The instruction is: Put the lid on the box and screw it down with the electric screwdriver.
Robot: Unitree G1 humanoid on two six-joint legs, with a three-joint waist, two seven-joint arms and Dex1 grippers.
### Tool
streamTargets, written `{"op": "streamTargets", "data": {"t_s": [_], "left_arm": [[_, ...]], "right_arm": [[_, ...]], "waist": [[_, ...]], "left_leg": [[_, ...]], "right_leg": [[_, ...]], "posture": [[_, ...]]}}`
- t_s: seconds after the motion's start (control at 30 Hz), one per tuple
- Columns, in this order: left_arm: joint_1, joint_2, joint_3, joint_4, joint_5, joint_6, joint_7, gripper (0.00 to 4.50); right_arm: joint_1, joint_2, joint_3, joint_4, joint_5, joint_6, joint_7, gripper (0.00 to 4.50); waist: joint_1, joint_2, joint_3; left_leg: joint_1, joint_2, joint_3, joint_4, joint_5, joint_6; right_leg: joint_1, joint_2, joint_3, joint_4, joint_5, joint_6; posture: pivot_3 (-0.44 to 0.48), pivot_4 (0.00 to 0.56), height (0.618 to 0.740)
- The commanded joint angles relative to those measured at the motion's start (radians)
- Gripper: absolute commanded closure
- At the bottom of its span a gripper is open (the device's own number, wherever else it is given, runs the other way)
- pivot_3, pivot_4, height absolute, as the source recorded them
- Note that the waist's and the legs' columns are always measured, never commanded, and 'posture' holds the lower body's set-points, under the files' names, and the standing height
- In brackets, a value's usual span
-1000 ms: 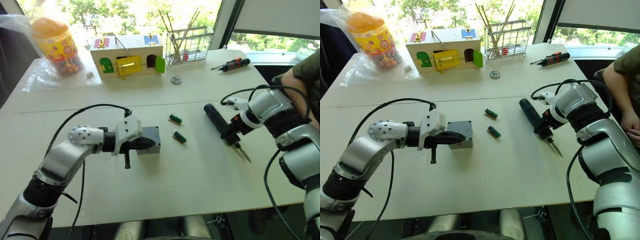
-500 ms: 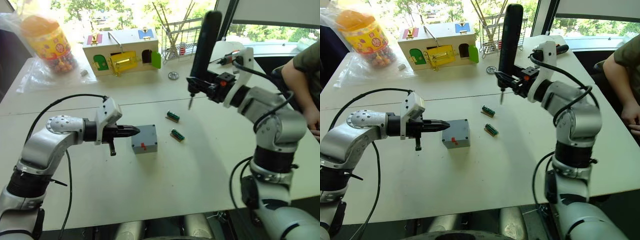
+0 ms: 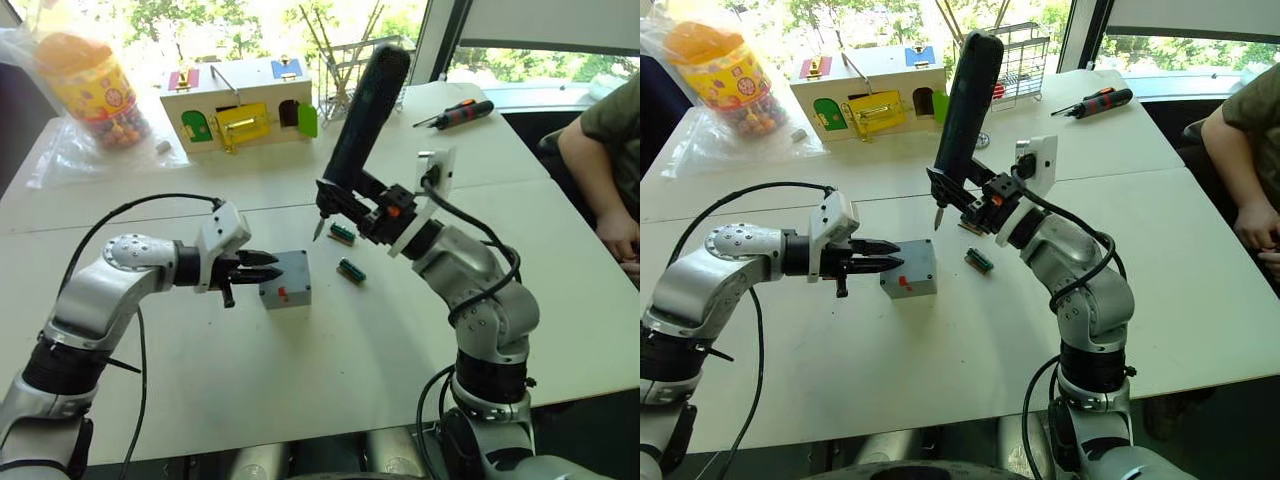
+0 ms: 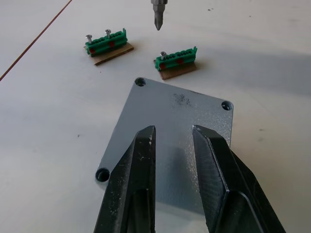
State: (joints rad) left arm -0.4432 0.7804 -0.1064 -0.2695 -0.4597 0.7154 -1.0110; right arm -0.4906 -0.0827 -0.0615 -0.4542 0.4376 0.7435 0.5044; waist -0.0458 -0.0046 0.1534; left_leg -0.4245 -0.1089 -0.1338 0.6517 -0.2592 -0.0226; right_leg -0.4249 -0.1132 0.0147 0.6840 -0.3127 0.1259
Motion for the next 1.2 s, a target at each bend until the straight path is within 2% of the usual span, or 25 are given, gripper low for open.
{"op": "streamTargets", "data": {"t_s": [0.03,0.27,1.07,1.2], "left_arm": [[-0.012,-0.001,-0.012,-0.022,0.014,-0.012,0.001,3.20],[0.010,0.004,-0.080,0.024,0.094,-0.080,-0.009,3.20],[0.012,-0.011,-0.081,0.031,0.101,-0.085,0.003,3.20],[0.016,-0.011,-0.081,0.035,0.102,-0.089,0.005,3.20]], "right_arm": [[-0.011,0.015,0.019,-0.033,0.030,-0.058,-0.021,2.78],[0.007,0.033,0.076,-0.012,0.018,-0.103,-0.054,2.78],[0.020,-0.008,0.163,0.152,-0.042,-0.281,-0.032,2.78],[0.027,-0.038,0.212,0.171,-0.093,-0.307,-0.012,2.78]], "waist": [[-0.001,0.000,0.000],[0.001,0.000,0.000],[0.001,0.000,0.000],[0.001,0.000,-0.001]], "left_leg": [[0.000,0.000,0.000,0.000,0.000,0.000],[0.001,0.000,0.000,0.000,0.000,0.000],[0.002,0.000,0.000,0.000,0.000,0.000],[0.003,0.000,0.000,0.000,0.000,0.000]], "right_leg": [[0.000,0.000,0.000,0.000,0.000,0.000],[0.000,0.000,0.000,0.000,0.000,0.000],[0.002,0.001,0.000,0.000,0.000,0.000],[0.002,0.001,0.000,0.000,0.000,0.000]], "posture": [[0.000,0.150,0.740],[0.000,0.150,0.740],[0.000,0.150,0.740],[0.000,0.150,0.740]]}}
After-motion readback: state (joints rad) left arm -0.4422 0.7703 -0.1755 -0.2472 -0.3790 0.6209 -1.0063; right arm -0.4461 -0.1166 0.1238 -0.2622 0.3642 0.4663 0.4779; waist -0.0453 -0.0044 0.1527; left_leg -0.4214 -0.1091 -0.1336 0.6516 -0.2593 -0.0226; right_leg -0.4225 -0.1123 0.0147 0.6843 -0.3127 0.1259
